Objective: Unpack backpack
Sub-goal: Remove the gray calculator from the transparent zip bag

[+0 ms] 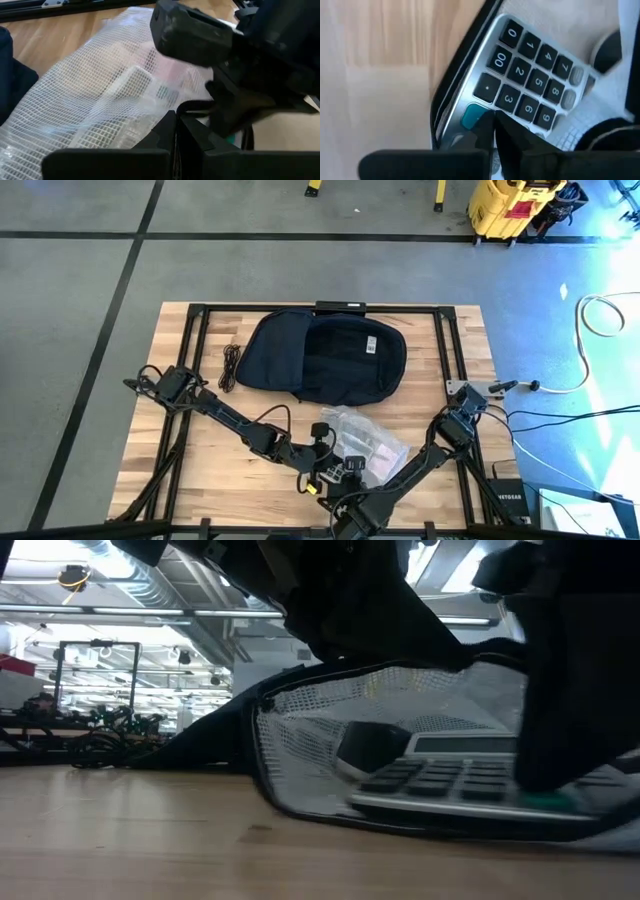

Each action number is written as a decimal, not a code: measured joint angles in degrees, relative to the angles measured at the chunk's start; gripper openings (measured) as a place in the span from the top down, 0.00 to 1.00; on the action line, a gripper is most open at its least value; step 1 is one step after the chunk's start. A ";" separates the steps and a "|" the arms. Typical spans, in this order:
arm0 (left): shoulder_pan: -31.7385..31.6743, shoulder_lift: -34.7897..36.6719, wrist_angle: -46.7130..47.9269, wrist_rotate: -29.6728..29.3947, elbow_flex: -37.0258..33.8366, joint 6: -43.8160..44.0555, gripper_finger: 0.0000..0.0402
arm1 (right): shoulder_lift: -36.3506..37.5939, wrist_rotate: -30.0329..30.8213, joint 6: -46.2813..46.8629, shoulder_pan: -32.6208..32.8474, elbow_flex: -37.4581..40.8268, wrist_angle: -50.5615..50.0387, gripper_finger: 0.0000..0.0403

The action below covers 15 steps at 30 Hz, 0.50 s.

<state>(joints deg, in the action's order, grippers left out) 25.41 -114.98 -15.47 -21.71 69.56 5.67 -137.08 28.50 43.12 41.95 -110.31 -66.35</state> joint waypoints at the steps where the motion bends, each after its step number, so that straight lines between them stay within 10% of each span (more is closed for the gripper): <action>1: 0.00 0.00 0.01 0.00 0.00 -0.02 1.00 | 0.00 0.57 -0.34 -0.02 0.27 1.25 1.00; 15: 0.19 0.09 -0.18 0.36 -0.01 0.39 1.00 | -0.15 4.03 -7.41 0.16 0.60 15.38 1.00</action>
<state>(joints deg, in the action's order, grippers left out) 25.60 -114.89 -15.66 -21.35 69.55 6.07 -137.23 32.53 35.71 42.12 -109.71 -50.98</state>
